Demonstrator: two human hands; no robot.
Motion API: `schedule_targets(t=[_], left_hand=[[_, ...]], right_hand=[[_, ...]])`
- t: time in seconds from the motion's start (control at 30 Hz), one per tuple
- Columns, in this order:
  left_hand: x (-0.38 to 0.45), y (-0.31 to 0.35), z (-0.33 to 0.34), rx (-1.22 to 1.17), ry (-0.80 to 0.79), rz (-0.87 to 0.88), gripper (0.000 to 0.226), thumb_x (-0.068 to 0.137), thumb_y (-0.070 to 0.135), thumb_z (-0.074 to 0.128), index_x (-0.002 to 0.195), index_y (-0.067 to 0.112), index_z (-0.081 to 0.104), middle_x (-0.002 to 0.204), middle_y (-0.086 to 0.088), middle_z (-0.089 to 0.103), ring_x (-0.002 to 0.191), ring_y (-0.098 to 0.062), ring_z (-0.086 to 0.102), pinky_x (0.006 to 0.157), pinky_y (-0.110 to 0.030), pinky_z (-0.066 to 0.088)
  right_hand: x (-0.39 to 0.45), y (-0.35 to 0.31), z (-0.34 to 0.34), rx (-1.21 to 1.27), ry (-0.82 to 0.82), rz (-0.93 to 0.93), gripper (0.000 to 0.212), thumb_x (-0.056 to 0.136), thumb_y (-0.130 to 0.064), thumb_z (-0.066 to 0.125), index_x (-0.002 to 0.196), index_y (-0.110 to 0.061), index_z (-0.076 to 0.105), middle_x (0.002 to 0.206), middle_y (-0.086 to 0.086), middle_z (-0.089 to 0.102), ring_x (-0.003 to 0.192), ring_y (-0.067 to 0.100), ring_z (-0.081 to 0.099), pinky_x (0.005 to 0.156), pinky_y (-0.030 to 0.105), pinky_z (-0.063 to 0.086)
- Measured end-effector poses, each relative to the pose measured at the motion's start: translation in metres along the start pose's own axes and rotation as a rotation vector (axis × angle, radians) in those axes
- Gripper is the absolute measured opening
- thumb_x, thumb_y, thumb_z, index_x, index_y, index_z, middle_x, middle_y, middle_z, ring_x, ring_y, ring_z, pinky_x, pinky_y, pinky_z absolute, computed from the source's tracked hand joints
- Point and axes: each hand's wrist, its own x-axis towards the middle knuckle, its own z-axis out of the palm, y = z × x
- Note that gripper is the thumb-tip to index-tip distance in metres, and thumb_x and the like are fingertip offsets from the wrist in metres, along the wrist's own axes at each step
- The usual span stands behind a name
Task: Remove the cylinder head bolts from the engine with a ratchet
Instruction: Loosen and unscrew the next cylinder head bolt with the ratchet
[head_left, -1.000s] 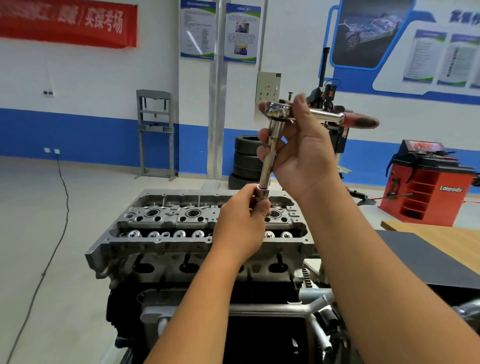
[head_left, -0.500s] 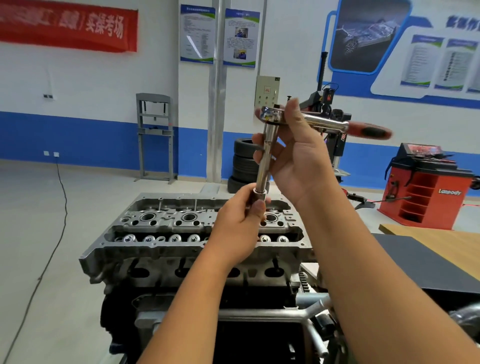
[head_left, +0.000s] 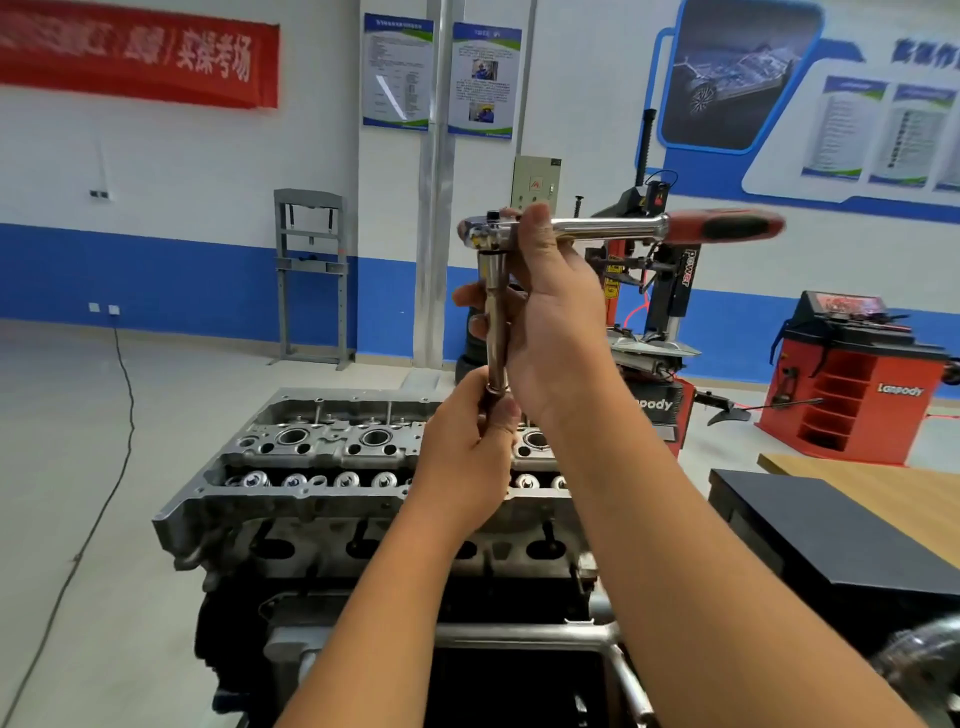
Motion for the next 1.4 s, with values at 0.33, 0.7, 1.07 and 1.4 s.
schedule_targets(t=[0.33, 0.7, 1.07, 1.4], left_hand=[[-0.005, 0.0, 0.013, 0.211, 0.258, 0.062, 0.025, 0.097, 0.017, 0.063, 0.089, 0.041, 0.064, 0.079, 0.021, 0.069, 0.077, -0.005, 0.064, 0.067, -0.033, 0.052], [-0.001, 0.0, 0.008, 0.109, 0.157, 0.062, 0.023, 0.098, 0.011, 0.064, 0.092, 0.033, 0.064, 0.075, 0.016, 0.07, 0.067, -0.006, 0.066, 0.066, -0.035, 0.054], [0.001, -0.002, -0.003, -0.019, -0.048, 0.05, 0.029, 0.106, 0.014, 0.053, 0.098, 0.041, 0.062, 0.076, 0.014, 0.067, 0.06, -0.006, 0.055, 0.059, -0.029, 0.047], [-0.007, -0.002, 0.02, 0.22, 0.254, 0.106, 0.021, 0.097, 0.014, 0.069, 0.094, 0.035, 0.066, 0.079, 0.02, 0.068, 0.079, -0.009, 0.066, 0.072, -0.043, 0.058]], right_hand=[[-0.007, 0.005, 0.001, -0.037, 0.145, -0.217, 0.014, 0.094, -0.031, 0.076, 0.088, -0.019, 0.069, 0.088, 0.006, 0.078, 0.069, 0.031, 0.075, 0.051, 0.032, 0.054], [0.002, 0.002, -0.01, 0.056, -0.023, -0.074, 0.024, 0.092, -0.038, 0.072, 0.091, -0.014, 0.073, 0.079, 0.001, 0.072, 0.061, 0.026, 0.066, 0.053, 0.031, 0.046], [0.002, 0.002, -0.011, 0.055, -0.092, -0.062, 0.047, 0.098, -0.042, 0.063, 0.111, 0.003, 0.066, 0.108, 0.013, 0.076, 0.056, 0.02, 0.061, 0.05, 0.029, 0.035], [-0.001, -0.003, -0.01, -0.052, 0.133, -0.25, 0.042, 0.083, -0.016, 0.087, 0.106, -0.003, 0.055, 0.073, 0.003, 0.074, 0.052, 0.031, 0.069, 0.046, 0.032, 0.048]])
